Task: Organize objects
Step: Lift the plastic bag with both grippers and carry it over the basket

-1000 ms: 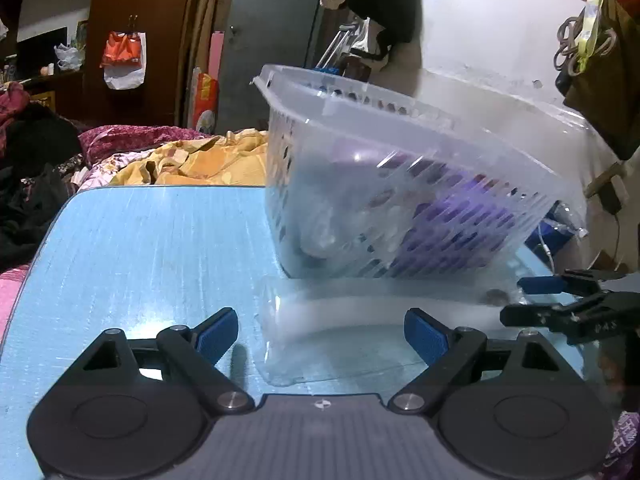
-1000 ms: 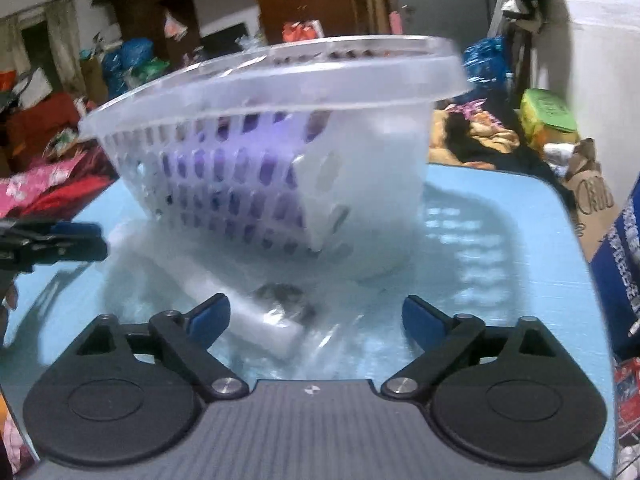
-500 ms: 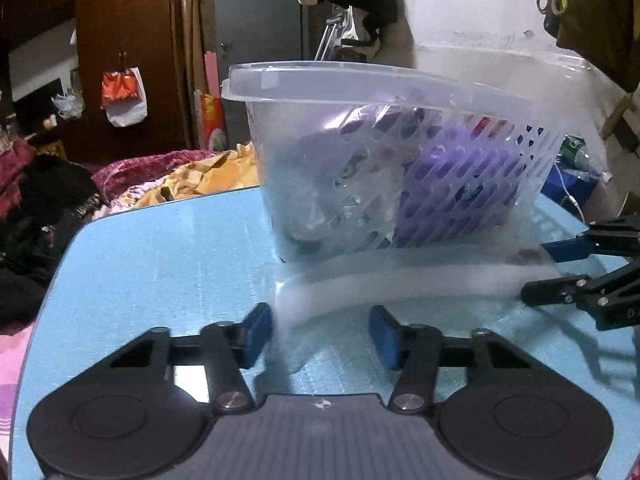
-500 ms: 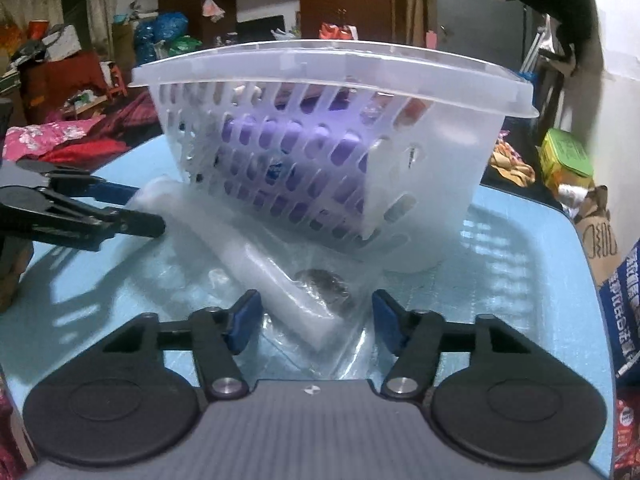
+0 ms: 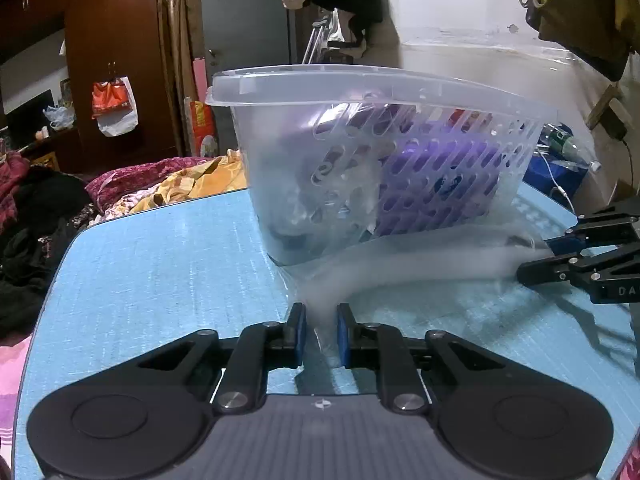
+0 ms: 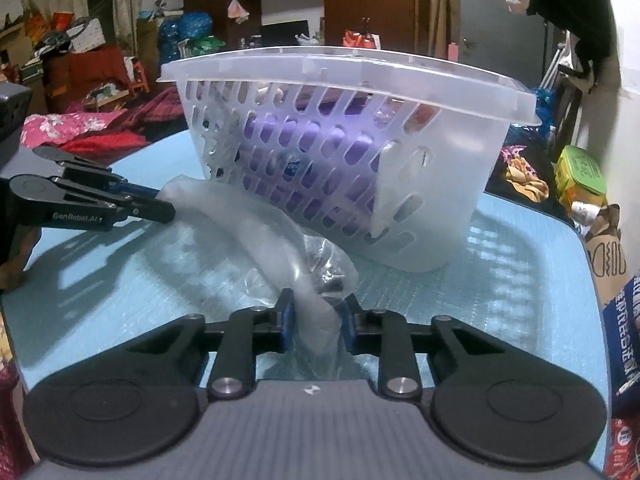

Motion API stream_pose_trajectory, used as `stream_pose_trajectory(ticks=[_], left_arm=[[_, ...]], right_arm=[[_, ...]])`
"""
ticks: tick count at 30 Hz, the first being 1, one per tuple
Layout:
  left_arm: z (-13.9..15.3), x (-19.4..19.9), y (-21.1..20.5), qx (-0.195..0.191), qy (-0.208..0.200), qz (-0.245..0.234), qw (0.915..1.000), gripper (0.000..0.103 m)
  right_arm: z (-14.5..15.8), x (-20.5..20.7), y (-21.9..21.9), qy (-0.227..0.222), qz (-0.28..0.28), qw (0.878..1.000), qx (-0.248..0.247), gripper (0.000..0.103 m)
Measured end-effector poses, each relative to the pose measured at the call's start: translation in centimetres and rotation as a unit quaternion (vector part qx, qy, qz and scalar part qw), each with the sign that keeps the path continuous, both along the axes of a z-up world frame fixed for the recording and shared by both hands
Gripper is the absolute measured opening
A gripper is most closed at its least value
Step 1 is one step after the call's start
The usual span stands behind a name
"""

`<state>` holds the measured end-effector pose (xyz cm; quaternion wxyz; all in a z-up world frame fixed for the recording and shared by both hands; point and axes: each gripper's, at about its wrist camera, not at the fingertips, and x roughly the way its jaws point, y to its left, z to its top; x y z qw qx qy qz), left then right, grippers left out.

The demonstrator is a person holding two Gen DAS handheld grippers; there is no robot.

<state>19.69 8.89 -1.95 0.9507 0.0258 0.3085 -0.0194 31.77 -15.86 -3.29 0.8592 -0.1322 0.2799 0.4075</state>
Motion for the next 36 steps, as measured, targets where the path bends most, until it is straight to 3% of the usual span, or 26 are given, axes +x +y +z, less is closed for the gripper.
stream_pose_trajectory(ticks=[8,24,30,36], left_arm=[[0.5,-0.9,0.0,-0.024,-0.029,-0.004,0.9993,0.016],[5.2,-8.3,-2.2,-0.028,-0.146,-0.023,0.9887,0.016],[7.5,-8.6,-3.0,-0.031,-0.179,-0.026,0.9831,0.016],[9.6,-6.4,-3.5,-0.014,-0.196,-0.021,0.9803,0.016]], right_arm=[[0.3,-0.5,-0.6,-0.008,0.012,1.0,0.011,0.02],[4.9,-6.2,-3.1,-0.104,0.04,0.991,0.068,0.019],[7.1,-6.0,-3.5,-0.134,0.045,0.986,0.092,0.019],[9.4,-4.4,-2.9,-0.153,0.033,0.983,0.101,0.019]])
